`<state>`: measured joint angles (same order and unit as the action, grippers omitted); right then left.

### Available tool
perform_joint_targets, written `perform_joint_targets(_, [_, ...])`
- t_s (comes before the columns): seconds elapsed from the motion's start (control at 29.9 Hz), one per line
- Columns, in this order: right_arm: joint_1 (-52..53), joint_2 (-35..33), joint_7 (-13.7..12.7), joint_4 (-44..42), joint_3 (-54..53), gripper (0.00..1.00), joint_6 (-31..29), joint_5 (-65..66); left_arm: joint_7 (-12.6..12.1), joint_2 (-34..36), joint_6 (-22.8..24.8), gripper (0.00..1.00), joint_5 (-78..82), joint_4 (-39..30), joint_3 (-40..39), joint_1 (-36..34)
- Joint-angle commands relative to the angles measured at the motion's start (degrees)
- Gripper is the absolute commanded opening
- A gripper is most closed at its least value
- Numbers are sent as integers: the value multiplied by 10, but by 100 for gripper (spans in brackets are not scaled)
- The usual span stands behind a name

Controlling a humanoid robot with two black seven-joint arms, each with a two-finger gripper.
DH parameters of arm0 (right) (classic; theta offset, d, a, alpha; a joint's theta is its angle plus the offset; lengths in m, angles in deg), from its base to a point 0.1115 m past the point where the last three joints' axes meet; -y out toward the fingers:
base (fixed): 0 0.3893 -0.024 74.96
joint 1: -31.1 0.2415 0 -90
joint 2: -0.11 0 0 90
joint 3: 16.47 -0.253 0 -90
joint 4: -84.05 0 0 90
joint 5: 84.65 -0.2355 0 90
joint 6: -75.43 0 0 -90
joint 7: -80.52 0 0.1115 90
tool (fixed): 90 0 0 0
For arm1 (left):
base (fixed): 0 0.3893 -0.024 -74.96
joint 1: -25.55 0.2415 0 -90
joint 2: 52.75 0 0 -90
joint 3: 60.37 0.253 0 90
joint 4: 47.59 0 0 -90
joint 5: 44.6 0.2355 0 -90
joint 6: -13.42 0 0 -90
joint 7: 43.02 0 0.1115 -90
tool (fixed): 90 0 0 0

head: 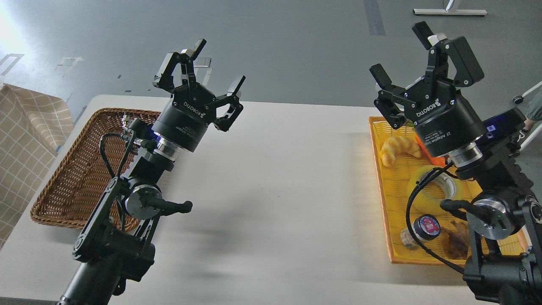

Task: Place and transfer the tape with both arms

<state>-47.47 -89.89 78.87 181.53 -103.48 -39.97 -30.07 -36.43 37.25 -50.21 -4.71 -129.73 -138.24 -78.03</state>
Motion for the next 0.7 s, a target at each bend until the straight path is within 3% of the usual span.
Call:
perform_joint_targets(0.0, [-6, 0, -3, 5, -1, 100, -2, 0, 0, 0, 0, 98, -1, 0, 0, 0])
perform_joint_targets(0.67, [-1, 0, -15, 10, 7, 100, -8, -1, 1, 0, 1, 98, -1, 0, -1, -6])
